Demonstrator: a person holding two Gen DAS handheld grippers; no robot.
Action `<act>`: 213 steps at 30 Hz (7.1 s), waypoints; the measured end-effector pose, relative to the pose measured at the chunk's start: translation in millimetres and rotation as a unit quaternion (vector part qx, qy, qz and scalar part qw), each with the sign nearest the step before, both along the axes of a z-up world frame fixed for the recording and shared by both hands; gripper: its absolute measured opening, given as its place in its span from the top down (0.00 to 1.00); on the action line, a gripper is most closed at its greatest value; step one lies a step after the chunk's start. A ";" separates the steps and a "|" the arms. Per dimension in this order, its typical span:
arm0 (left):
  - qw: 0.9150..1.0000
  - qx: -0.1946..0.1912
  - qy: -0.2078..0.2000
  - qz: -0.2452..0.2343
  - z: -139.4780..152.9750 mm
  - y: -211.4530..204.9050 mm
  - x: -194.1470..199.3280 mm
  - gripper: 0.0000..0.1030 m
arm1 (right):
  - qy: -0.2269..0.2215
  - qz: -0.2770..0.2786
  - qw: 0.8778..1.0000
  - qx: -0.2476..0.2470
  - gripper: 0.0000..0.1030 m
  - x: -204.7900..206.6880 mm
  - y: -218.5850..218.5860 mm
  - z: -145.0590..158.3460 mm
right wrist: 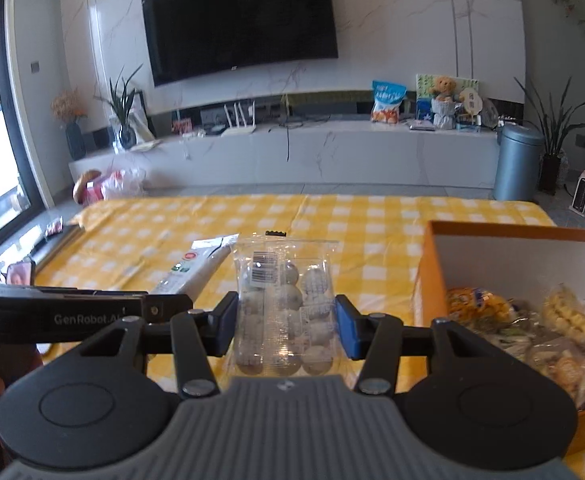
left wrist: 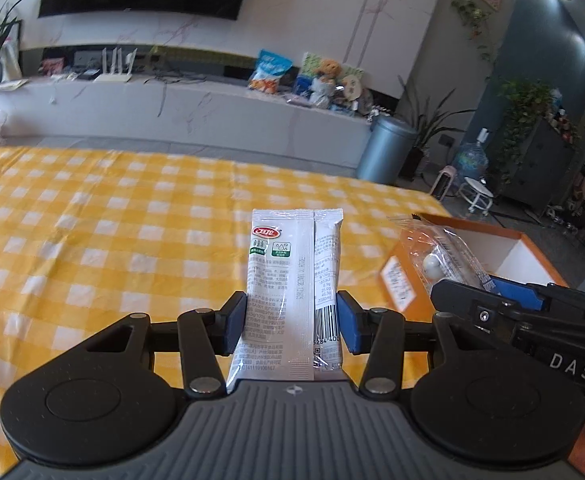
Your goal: Organize snacks
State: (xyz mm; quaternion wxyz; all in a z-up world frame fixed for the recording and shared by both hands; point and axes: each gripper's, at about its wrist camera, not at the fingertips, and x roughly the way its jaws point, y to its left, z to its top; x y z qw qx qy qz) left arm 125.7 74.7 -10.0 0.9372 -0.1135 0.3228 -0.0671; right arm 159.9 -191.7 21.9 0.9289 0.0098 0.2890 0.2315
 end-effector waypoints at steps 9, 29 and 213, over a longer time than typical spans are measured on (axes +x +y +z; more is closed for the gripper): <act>0.995 0.018 -0.042 -0.094 32.9 -83.4 17.4 0.47 | -0.035 -0.047 0.998 0.012 0.52 -7.8 -81.8 39.7; 0.965 0.118 0.033 -0.231 -5.1 -240.4 108.8 0.47 | -0.012 -0.150 0.982 -0.117 0.52 60.1 -223.8 19.9; 0.990 0.128 -0.048 -0.016 15.0 -134.8 -77.7 0.04 | 0.028 -0.226 0.969 -0.099 0.09 -111.7 -102.0 10.6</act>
